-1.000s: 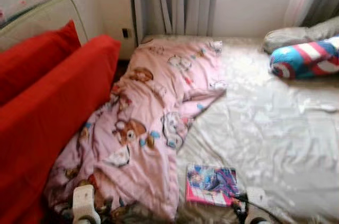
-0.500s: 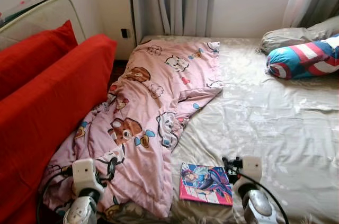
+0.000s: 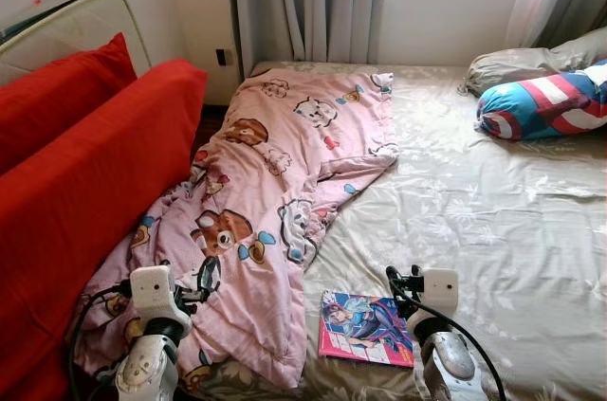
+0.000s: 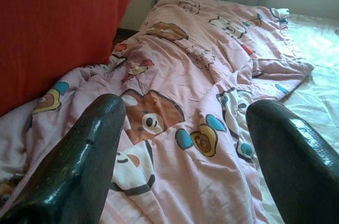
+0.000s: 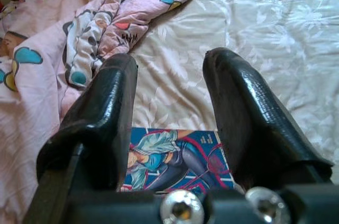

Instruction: Clean up the room

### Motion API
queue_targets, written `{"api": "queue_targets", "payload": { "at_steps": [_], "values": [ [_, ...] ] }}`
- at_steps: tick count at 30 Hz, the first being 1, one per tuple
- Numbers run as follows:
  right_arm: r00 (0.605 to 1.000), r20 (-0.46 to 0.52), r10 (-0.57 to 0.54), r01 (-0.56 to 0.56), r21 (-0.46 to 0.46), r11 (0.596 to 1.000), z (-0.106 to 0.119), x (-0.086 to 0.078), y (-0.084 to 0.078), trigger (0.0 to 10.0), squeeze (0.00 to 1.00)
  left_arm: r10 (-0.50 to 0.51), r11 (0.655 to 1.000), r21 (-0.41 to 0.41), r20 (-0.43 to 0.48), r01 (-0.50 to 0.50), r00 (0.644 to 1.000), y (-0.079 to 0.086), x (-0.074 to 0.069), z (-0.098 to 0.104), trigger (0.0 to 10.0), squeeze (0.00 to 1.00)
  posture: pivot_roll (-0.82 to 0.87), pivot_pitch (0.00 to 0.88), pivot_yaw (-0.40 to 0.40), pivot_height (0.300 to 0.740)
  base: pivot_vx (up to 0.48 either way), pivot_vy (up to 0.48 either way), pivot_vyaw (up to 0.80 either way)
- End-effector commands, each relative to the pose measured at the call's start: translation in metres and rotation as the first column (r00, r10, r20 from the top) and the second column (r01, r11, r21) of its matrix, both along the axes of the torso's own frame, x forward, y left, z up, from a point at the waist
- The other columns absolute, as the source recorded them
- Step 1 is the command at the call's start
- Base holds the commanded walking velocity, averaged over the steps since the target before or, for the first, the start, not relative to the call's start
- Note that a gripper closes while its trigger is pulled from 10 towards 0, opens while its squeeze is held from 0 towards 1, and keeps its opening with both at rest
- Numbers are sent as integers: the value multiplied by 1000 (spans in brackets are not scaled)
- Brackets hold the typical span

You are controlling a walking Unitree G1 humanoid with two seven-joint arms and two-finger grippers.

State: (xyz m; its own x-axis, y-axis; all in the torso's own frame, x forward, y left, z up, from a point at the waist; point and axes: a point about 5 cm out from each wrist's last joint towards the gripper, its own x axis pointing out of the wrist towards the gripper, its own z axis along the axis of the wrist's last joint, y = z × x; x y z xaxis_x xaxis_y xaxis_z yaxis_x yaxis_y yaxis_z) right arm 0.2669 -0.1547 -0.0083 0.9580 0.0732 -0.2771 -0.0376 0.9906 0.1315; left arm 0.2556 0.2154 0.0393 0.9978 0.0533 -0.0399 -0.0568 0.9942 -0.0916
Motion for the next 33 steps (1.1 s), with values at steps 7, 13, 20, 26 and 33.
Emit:
{"api": "queue_targets", "payload": {
  "at_steps": [7, 13, 20, 26, 33],
  "values": [
    [1000, 2, 11, -11, -12, 1000, 1, 2, 2, 10000, 0, 4, 1000, -10, -18, -4, 1000, 0, -2, -1, 10000, 0, -75, 0, -6, 676, 0, 0, 0],
    [999, -29, 17, -18, -15, 1000, -3, 0, 4, 10000, 0, -8, 1000, -11, -37, 7, 999, -4, -2, -2, 10000, 0, -62, 0, -1, 676, 0, 0, 0],
    [998, -46, 45, -46, -15, 999, -4, 1, 10, 10000, 0, -20, 1000, -10, -56, 20, 998, -4, -8, -4, 10000, 0, -42, 0, 1, 661, 0, 0, 0],
    [997, -57, 53, -54, -19, 998, -5, 0, 11, 10000, 0, -17, 1000, -10, -80, 17, 997, -4, -12, -8, 10000, 0, -32, 0, 2, 661, 0, 0, 0],
    [996, -70, 49, -50, -13, 999, -4, 4, 12, 10000, 0, -26, 1000, -8, -92, 25, 995, -5, -13, -8, 10000, 0, -27, 0, 7, 661, 0, 0, 0]
  ]
}}
